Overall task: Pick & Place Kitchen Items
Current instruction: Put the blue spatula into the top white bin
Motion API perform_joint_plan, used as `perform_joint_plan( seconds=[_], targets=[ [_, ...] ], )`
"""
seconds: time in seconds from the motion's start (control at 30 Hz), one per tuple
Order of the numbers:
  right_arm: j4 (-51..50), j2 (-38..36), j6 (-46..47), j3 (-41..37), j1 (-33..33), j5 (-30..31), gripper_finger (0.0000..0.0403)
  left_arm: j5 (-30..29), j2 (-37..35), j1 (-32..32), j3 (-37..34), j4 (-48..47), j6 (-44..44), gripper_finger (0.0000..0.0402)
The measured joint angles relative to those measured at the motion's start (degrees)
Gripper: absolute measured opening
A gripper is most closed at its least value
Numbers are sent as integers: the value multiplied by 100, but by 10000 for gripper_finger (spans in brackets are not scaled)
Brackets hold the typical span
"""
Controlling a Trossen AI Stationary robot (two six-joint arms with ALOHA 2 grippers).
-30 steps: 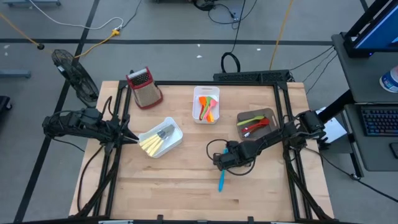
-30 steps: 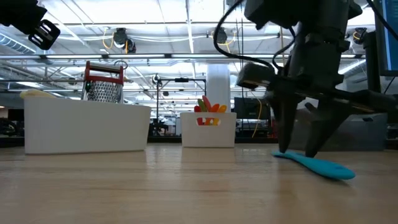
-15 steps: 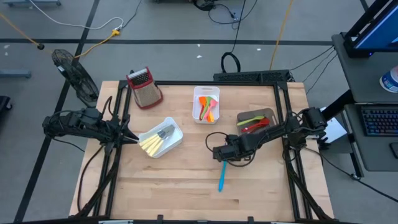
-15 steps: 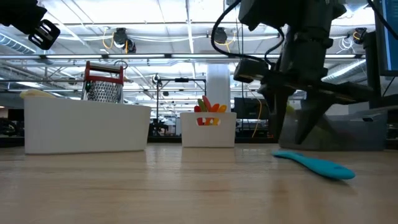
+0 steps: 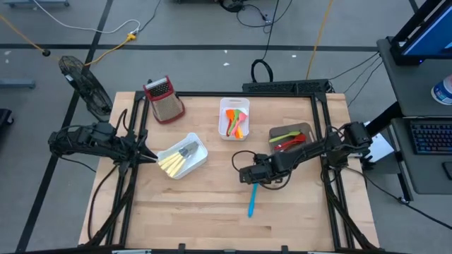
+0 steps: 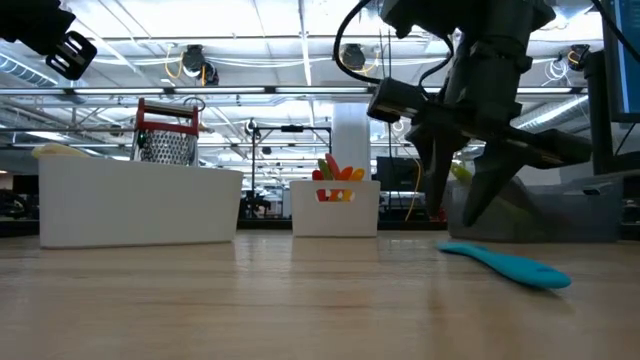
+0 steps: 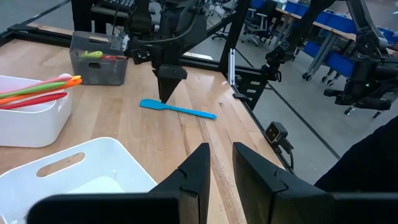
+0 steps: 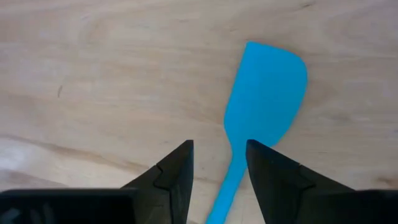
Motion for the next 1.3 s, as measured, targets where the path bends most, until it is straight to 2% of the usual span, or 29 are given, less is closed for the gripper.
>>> perform_joint_plan(
  seconds=[0.23,0.5,1.03,1.3],
  targets=[
    [119,0,-180,2,67,-46,140,0,2,0,0,0,0,69],
    [58,0,-92,2,53,-480,158,0,1,2,0,1,0,69],
    [30,-7,60,-160,52,-480,300,-2,1,2,0,1,-7,69],
    [629,-7,-247,-162,17,-480,322,-2,1,2,0,0,-9,69]
  ],
)
